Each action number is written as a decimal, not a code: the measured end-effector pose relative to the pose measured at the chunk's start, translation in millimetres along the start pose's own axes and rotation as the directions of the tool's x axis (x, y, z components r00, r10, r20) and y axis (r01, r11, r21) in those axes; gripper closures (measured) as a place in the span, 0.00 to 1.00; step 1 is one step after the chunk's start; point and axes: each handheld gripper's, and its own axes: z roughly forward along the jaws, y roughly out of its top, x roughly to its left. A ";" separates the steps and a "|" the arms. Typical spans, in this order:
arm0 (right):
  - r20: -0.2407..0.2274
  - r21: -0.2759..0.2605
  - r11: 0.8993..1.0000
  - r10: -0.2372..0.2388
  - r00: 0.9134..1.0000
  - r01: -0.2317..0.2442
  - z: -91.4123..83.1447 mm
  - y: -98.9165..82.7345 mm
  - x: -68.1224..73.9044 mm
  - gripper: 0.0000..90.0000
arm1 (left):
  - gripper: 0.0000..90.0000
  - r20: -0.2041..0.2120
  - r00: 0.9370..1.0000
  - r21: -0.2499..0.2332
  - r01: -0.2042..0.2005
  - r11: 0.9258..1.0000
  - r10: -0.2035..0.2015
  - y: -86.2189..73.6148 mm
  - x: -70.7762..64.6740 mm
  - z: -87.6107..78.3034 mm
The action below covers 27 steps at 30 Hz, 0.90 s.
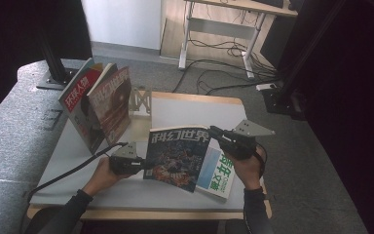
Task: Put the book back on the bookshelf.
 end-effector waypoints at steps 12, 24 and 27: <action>-0.057 0.002 1.000 0.000 0.998 0.000 2.7 -4.8 -0.8 0.64 | 0.92 0.001 1.000 -0.019 -0.010 1.000 0.010 -5.2 -3.7 -2.9; -0.149 0.083 0.994 0.088 0.985 -0.076 26.1 -49.6 2.1 0.46 | 0.91 0.001 1.000 -0.015 -0.003 1.000 0.003 -6.0 -5.2 -4.0; -0.162 0.116 0.989 0.114 0.980 -0.096 33.4 -63.7 4.8 0.46 | 0.91 -0.003 1.000 -0.013 0.003 1.000 -0.003 -5.8 -6.1 -4.0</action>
